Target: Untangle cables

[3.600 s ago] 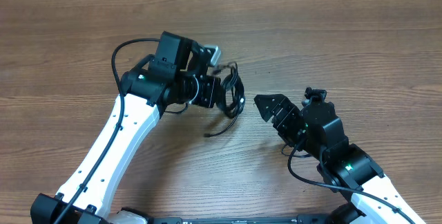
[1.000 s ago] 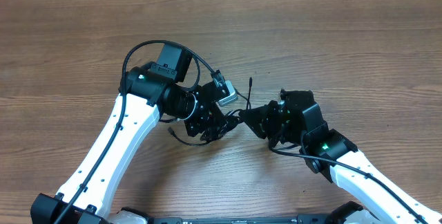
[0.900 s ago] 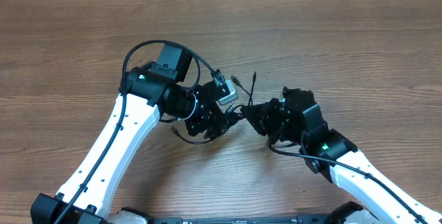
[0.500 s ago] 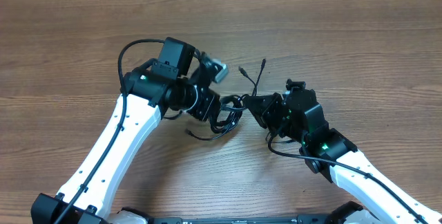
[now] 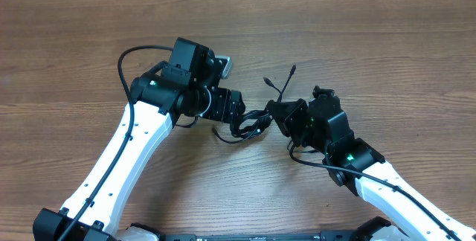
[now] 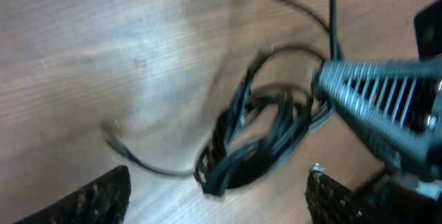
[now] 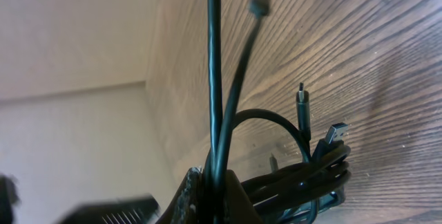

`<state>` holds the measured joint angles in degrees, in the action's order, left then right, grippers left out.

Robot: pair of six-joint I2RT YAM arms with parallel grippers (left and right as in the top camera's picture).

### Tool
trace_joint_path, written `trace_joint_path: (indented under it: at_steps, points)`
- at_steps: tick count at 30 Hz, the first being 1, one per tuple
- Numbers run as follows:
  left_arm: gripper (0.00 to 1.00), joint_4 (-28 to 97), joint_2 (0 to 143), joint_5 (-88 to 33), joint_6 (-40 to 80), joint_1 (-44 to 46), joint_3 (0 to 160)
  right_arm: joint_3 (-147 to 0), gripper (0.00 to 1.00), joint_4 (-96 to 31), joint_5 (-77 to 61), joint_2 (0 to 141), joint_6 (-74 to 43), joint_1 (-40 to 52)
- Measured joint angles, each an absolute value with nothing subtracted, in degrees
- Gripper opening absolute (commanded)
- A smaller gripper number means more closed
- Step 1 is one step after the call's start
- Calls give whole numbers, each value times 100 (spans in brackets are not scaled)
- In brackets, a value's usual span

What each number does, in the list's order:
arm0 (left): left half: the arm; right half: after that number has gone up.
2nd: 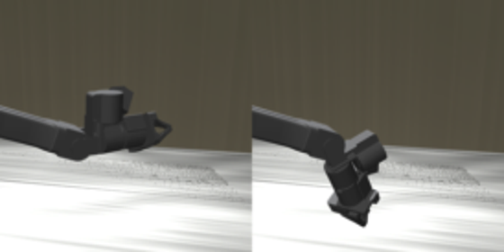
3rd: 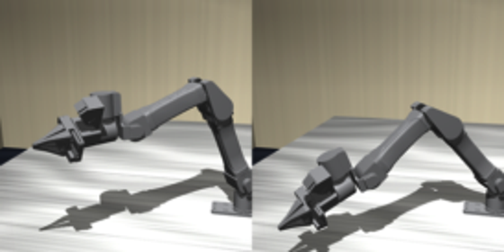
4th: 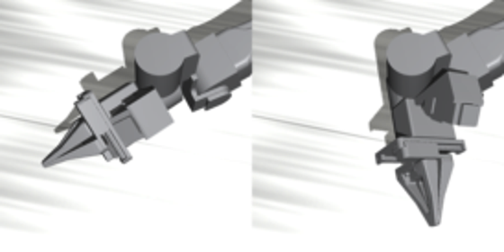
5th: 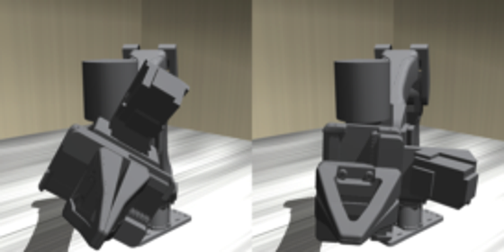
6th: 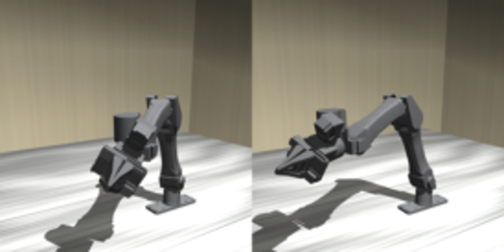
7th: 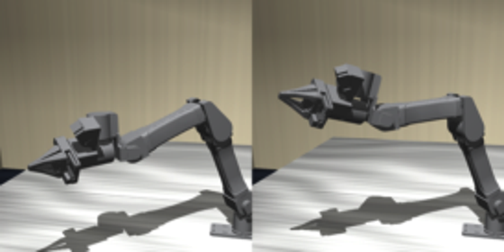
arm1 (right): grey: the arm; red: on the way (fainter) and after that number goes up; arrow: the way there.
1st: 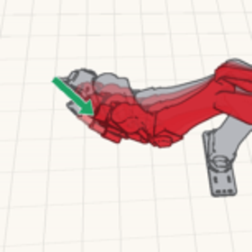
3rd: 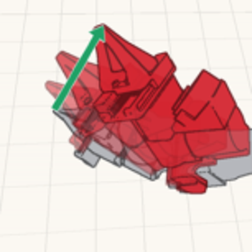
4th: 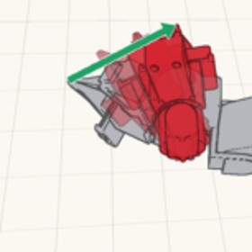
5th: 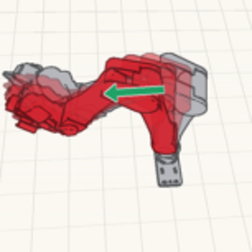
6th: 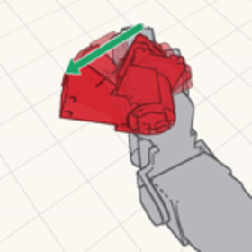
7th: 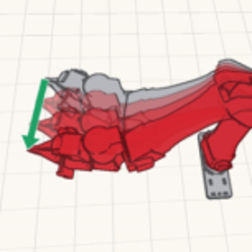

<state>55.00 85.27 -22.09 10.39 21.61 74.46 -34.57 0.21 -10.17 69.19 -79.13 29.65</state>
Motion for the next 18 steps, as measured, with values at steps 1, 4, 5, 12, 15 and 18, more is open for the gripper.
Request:
trace_joint_path:
  at_steps: [1, 4, 5, 12, 15, 18]
  points:
    - [82, 5605, 8527, -2246, 1039, 2161, 7446, -3457, 4, 19, -982, 6919, -7968, 2965]
    - [91, 5920, 8527, -2342, 1013, 2161, 7446, -3457, 4, 21, -913, 6919, -8331, 2912]
    - [97, 5966, 8527, -2357, 974, 2161, 7446, -3457, 4, 23, -915, 6919, -8414, 2877]
    - [98, 5349, 8335, -2388, 593, 2163, 7052, -3457, 4, 137, -1278, 6919, -8833, 2506]
    - [95, 4550, 8208, -2386, 580, 2167, 6453, -3457, 4, 189, -1509, 6919, -8923, 2440]
    - [94, 3568, 8206, -2370, 607, 2228, 5789, -3457, 4, 193, -1737, 6919, -9035, 2438]
